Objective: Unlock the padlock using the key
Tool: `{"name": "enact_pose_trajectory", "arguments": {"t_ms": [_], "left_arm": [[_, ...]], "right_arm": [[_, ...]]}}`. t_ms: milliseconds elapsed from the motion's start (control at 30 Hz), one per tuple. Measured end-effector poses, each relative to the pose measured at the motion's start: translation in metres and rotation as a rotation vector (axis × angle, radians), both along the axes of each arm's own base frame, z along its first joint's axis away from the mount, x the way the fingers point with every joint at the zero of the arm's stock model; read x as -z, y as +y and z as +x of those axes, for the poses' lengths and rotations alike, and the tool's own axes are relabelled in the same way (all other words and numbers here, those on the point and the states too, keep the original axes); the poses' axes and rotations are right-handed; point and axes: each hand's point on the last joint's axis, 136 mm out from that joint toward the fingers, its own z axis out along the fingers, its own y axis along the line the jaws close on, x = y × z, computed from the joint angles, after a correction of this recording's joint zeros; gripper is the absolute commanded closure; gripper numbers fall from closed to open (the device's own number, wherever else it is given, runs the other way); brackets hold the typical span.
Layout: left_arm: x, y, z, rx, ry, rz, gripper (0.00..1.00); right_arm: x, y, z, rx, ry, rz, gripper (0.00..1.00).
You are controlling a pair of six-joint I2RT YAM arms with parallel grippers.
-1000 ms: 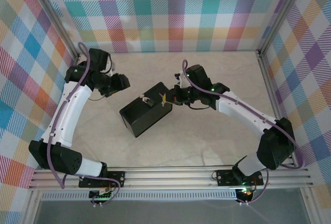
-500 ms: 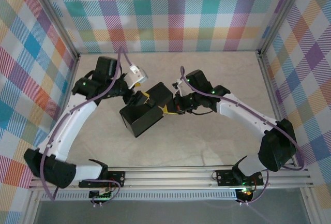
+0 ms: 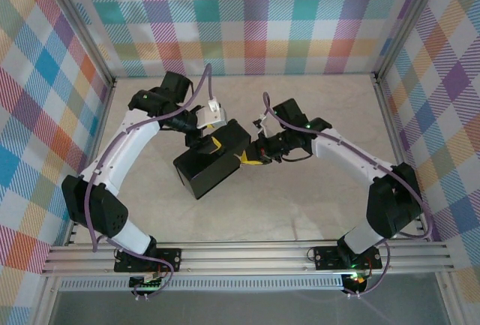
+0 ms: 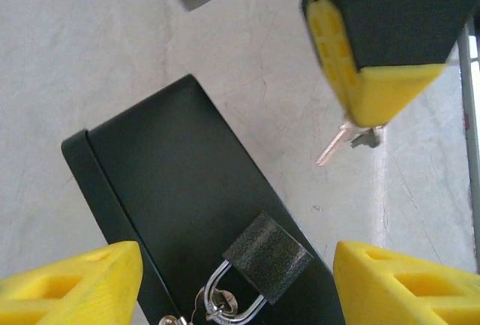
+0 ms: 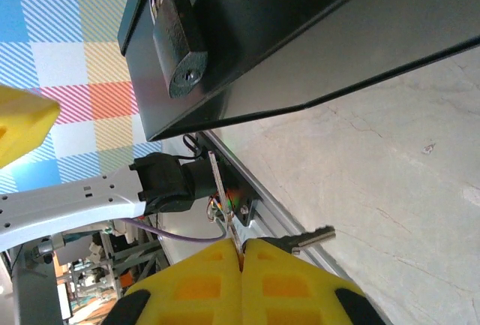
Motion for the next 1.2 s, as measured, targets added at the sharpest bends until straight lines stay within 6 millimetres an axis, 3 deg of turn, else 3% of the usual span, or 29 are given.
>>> {"name": "enact_pose_trajectory", "arguments": {"t_ms": [100, 200, 367, 600, 1200], "left_arm": [[-0.001, -0.010, -0.005, 0.055, -0.011, 0.002, 0.33], [0.011, -0.015, -0.012, 0.089, 0.011, 0.008, 0.34], [0.034, -0.017, -0.010, 0.108, 0.062, 0.042, 0.35], [0.047, -0.014, -0.008, 0.129, 0.077, 0.083, 0.37], [0.037, 0.003, -0.009, 0.089, 0.042, 0.096, 0.38]], "right_arm": [[-0.002, 0.003, 0.002, -0.015, 0.005, 0.012, 1.00], [-0.006, 0.004, 0.003, -0.024, 0.001, 0.021, 1.00], [-0.008, 0.004, 0.002, -0.031, -0.001, 0.030, 1.00], [-0.008, 0.004, 0.002, -0.032, -0.001, 0.031, 1.00], [-0.011, 0.007, 0.006, -0.033, -0.029, 0.052, 1.00]]}}
